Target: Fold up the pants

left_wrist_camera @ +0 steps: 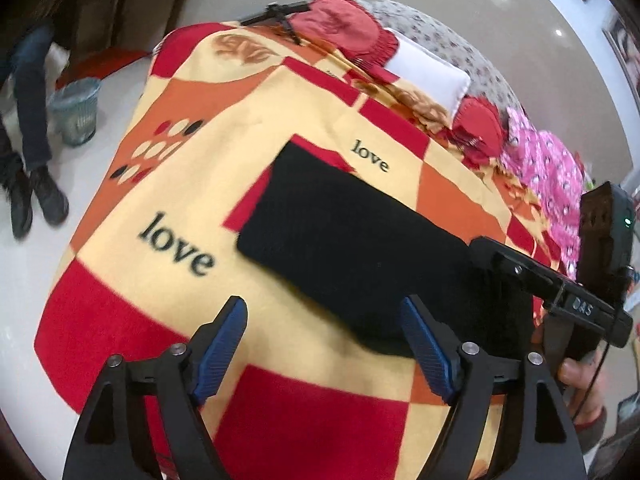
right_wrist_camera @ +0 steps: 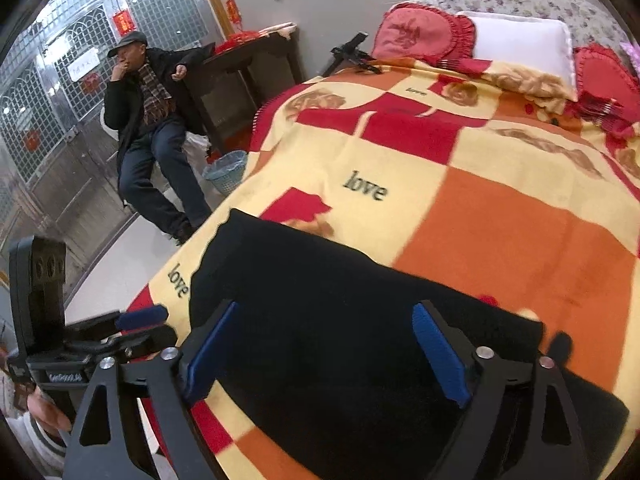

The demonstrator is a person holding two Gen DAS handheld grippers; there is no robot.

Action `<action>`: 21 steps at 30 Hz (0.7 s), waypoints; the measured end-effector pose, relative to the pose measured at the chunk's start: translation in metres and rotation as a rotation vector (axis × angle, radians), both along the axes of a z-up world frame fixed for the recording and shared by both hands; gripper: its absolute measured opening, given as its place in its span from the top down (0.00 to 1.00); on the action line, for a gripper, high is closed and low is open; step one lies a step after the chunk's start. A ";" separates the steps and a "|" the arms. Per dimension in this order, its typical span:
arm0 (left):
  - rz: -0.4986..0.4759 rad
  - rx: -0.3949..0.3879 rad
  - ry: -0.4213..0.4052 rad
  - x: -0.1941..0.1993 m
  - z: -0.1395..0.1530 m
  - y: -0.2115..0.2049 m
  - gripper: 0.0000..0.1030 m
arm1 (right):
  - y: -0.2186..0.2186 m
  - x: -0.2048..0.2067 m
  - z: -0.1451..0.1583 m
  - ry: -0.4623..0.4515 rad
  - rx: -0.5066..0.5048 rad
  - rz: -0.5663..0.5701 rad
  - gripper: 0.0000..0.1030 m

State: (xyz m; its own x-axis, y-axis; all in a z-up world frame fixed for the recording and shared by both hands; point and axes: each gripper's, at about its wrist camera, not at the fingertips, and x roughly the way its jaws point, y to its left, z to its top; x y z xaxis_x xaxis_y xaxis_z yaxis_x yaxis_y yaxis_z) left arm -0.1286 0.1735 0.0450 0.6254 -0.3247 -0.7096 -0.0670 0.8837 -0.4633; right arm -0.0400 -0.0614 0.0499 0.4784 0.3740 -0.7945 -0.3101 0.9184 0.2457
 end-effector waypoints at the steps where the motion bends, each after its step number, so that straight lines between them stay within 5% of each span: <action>1: 0.000 -0.003 0.007 0.000 -0.002 0.001 0.23 | 0.004 0.005 -0.002 0.008 0.002 0.009 0.11; 21: 0.025 -0.069 -0.028 0.037 -0.031 0.000 0.22 | 0.103 0.095 -0.058 0.135 -0.014 0.223 0.15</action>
State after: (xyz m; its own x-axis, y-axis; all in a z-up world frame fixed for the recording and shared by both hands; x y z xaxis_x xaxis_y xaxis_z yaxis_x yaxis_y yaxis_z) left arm -0.0917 0.1733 0.0137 0.6530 -0.3560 -0.6685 -0.0751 0.8479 -0.5249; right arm 0.0548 0.0417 -0.0084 0.2742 0.4470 -0.8515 -0.4709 0.8344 0.2864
